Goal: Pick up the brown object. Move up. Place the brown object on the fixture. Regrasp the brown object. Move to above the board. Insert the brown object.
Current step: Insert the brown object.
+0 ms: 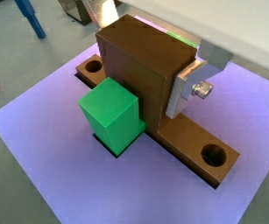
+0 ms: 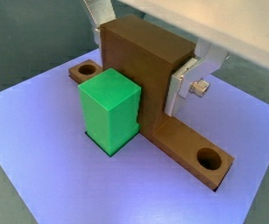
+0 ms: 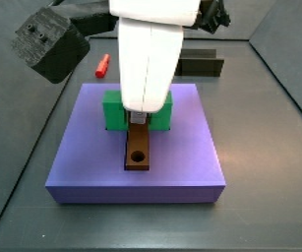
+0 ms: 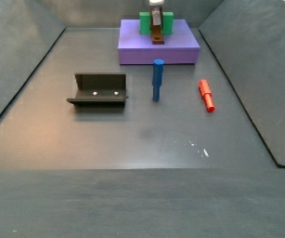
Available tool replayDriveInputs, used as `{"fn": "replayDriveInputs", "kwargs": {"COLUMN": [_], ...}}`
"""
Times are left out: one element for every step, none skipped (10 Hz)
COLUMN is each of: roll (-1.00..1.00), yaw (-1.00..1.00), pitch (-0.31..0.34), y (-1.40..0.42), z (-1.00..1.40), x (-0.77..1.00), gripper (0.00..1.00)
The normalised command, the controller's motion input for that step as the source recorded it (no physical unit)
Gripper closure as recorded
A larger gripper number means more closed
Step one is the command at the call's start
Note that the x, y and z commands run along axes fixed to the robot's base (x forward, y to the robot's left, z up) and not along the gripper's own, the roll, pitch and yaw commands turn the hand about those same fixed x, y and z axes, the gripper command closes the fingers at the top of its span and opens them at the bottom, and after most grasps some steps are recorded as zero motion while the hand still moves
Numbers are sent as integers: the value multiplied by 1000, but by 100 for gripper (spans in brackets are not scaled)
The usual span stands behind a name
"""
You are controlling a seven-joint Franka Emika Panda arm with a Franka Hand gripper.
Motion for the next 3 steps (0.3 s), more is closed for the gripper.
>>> {"fn": "replayDriveInputs", "kwargs": {"roll": [0,0,0], "yaw": [0,0,0], "pitch": [-53,-20,0], "y": [3,0,0], "z": [0,0,0], "x": [-86,0,0], "gripper": [100,100,100]}}
